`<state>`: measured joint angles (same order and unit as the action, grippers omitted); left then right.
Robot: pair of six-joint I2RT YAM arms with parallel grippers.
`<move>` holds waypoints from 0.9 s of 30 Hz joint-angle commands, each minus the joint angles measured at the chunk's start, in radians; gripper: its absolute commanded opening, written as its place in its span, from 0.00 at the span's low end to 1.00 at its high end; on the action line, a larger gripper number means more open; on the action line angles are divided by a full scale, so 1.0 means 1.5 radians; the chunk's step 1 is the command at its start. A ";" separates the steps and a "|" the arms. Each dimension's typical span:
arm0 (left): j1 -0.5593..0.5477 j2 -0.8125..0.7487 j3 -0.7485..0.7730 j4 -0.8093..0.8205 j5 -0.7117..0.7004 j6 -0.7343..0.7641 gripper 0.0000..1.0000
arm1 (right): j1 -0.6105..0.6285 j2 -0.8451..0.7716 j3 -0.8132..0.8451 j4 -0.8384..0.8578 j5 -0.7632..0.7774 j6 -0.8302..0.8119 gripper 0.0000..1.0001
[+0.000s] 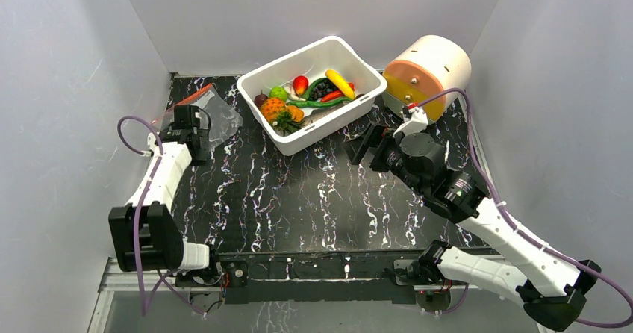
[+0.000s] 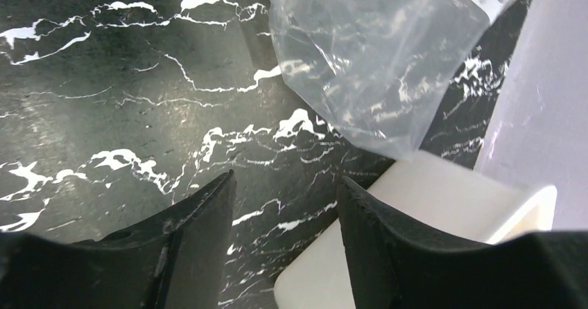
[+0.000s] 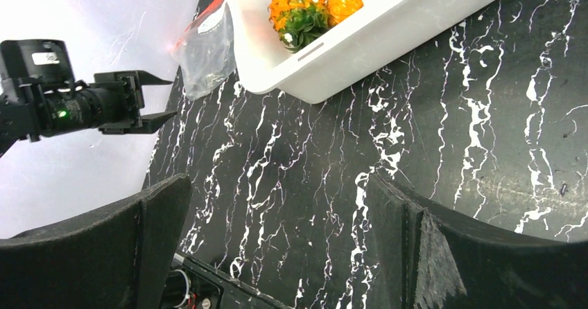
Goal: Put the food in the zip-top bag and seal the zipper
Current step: Pick up the zipper food storage bag at the center of the board.
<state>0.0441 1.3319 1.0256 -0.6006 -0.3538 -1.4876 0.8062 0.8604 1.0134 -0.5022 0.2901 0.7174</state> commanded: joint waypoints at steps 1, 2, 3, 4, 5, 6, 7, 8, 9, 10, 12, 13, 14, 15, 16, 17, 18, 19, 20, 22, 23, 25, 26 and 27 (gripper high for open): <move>0.036 0.043 0.004 0.060 0.010 -0.020 0.56 | 0.004 -0.016 -0.017 0.041 -0.009 0.017 0.98; 0.045 0.052 -0.006 0.098 0.015 -0.015 0.59 | 0.004 -0.015 -0.018 0.043 -0.006 0.017 0.97; 0.053 0.061 -0.014 0.123 0.016 -0.012 0.61 | 0.005 -0.013 -0.018 0.044 -0.004 0.016 0.97; 0.060 0.071 -0.020 0.141 0.019 -0.013 0.62 | 0.005 -0.011 -0.015 0.043 0.000 0.015 0.97; 0.068 0.083 -0.022 0.153 0.024 -0.016 0.63 | 0.005 -0.007 -0.011 0.041 0.002 0.013 0.97; 0.075 0.096 -0.021 0.164 0.032 -0.017 0.65 | 0.005 -0.003 -0.005 0.037 0.003 0.009 0.97; 0.081 0.114 -0.019 0.177 0.043 -0.016 0.67 | 0.004 0.000 0.001 0.033 0.005 0.007 0.97; 0.086 0.127 -0.016 0.186 0.053 -0.010 0.68 | 0.004 0.003 0.006 0.031 0.006 0.005 0.97; 0.090 0.140 -0.010 0.191 0.065 -0.008 0.69 | 0.004 0.005 0.009 0.028 0.008 0.005 0.97; 0.092 0.152 -0.004 0.197 0.074 -0.003 0.70 | 0.004 0.007 0.010 0.028 0.009 0.005 0.97; 0.094 0.172 0.007 0.213 0.088 0.012 0.71 | 0.005 0.009 0.012 0.029 0.009 0.006 0.97; 0.095 0.180 0.011 0.218 0.095 0.016 0.72 | 0.005 0.010 0.013 0.028 0.008 0.007 0.97; 0.096 0.190 0.013 0.225 0.101 0.023 0.72 | 0.005 0.011 0.013 0.029 0.007 0.009 0.97; 0.097 0.199 0.015 0.235 0.109 0.029 0.72 | 0.005 0.013 0.015 0.028 0.005 0.009 0.97; 0.098 0.208 0.017 0.245 0.117 0.037 0.72 | 0.005 0.014 0.015 0.027 0.005 0.009 0.97; 0.099 0.216 0.018 0.254 0.127 0.043 0.72 | 0.005 0.015 0.016 0.026 0.004 0.010 0.97; 0.099 0.224 0.018 0.261 0.134 0.047 0.72 | 0.005 0.016 0.016 0.025 0.004 0.010 0.97; 0.099 0.233 0.018 0.267 0.141 0.049 0.71 | 0.005 0.016 0.016 0.024 0.005 0.011 0.97; 0.100 0.241 0.018 0.269 0.148 0.049 0.69 | 0.005 0.016 0.016 0.023 0.004 0.013 0.97; 0.101 0.254 0.017 0.269 0.160 0.050 0.64 | 0.005 0.016 0.017 0.018 0.005 0.019 0.97; 0.101 0.257 0.015 0.271 0.166 0.051 0.59 | 0.005 0.014 0.017 0.016 0.004 0.021 0.97; 0.102 0.256 0.009 0.271 0.174 0.050 0.48 | 0.005 0.010 0.016 0.017 0.004 0.025 0.97; 0.102 0.252 0.006 0.269 0.173 0.051 0.42 | 0.005 0.010 0.016 0.017 0.004 0.025 0.97; 0.102 0.246 0.002 0.265 0.171 0.053 0.37 | 0.004 0.009 0.016 0.016 0.004 0.025 0.97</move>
<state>0.1886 1.7294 1.0229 -0.2008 -0.1253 -1.4235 0.8082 0.8883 0.9863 -0.5022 0.2855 0.7414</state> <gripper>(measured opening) 0.441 0.976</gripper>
